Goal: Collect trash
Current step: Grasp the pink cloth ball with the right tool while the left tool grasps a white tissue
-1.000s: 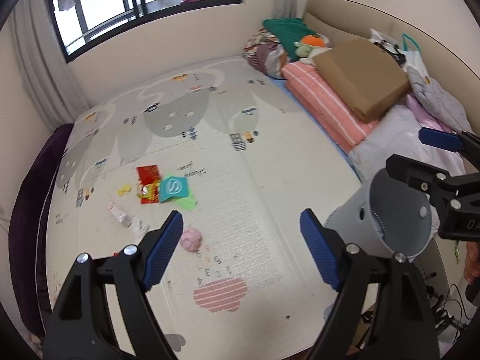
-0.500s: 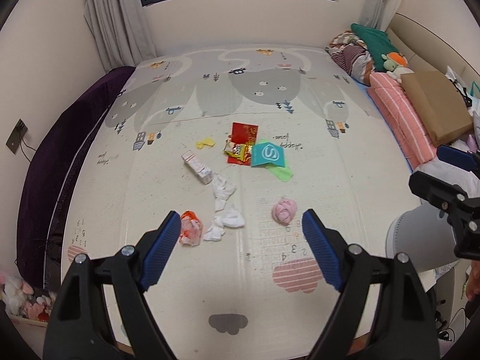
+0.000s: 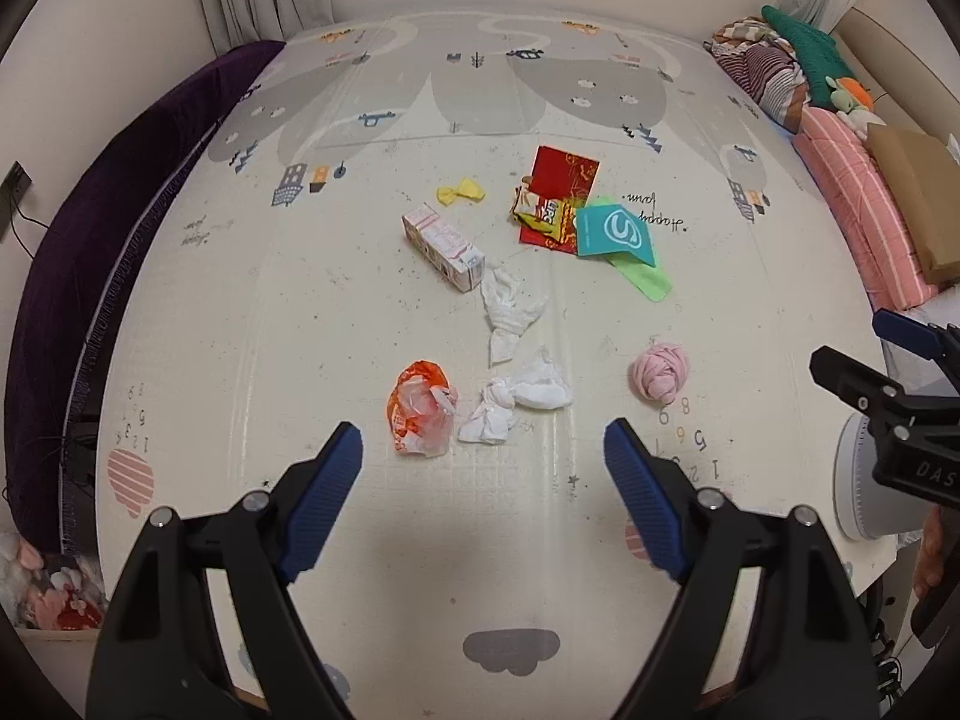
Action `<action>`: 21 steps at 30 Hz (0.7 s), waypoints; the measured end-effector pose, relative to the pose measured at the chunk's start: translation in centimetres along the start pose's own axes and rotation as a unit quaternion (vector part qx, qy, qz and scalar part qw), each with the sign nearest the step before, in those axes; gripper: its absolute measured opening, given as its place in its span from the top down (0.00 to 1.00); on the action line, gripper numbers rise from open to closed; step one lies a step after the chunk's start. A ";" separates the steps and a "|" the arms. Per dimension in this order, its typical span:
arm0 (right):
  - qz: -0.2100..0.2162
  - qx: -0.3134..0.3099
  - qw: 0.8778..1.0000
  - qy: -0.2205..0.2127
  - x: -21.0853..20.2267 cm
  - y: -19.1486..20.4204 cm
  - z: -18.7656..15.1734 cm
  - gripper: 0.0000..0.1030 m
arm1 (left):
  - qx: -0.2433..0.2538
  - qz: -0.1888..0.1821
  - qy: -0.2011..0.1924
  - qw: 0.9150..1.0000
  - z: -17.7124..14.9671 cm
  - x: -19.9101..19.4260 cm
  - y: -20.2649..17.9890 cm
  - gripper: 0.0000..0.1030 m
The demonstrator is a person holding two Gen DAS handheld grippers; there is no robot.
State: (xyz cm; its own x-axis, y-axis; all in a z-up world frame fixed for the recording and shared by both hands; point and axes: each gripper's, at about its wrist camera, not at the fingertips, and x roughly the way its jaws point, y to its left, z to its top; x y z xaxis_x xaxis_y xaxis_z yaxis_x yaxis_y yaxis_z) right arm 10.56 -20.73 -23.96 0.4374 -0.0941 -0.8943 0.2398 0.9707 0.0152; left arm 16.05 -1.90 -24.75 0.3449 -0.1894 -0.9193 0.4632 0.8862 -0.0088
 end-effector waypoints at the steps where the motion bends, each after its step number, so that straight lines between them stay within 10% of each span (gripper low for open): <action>1: -0.005 0.000 1.000 0.004 1.6 -0.1 -0.2 0.12 | -0.001 -0.002 0.004 1.000 -0.1 1.4 0.0 0.20; 17: -0.023 0.025 0.997 0.068 23.4 -3.6 -4.3 0.12 | 0.040 0.021 0.058 0.997 -1.6 22.8 -2.3 0.20; 21: -0.012 0.031 0.996 0.087 25.6 -3.9 -5.0 0.12 | 0.052 0.015 0.069 0.996 -2.2 25.0 -2.3 0.38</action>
State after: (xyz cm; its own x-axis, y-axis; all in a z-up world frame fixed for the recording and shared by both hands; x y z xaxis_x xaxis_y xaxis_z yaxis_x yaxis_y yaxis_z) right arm 16.51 -25.82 -49.19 0.2751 -0.0718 -0.9587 0.3029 0.9529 0.0156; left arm 21.81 -7.77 -48.62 0.2487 -0.0974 -0.9637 0.5391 0.8405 0.0542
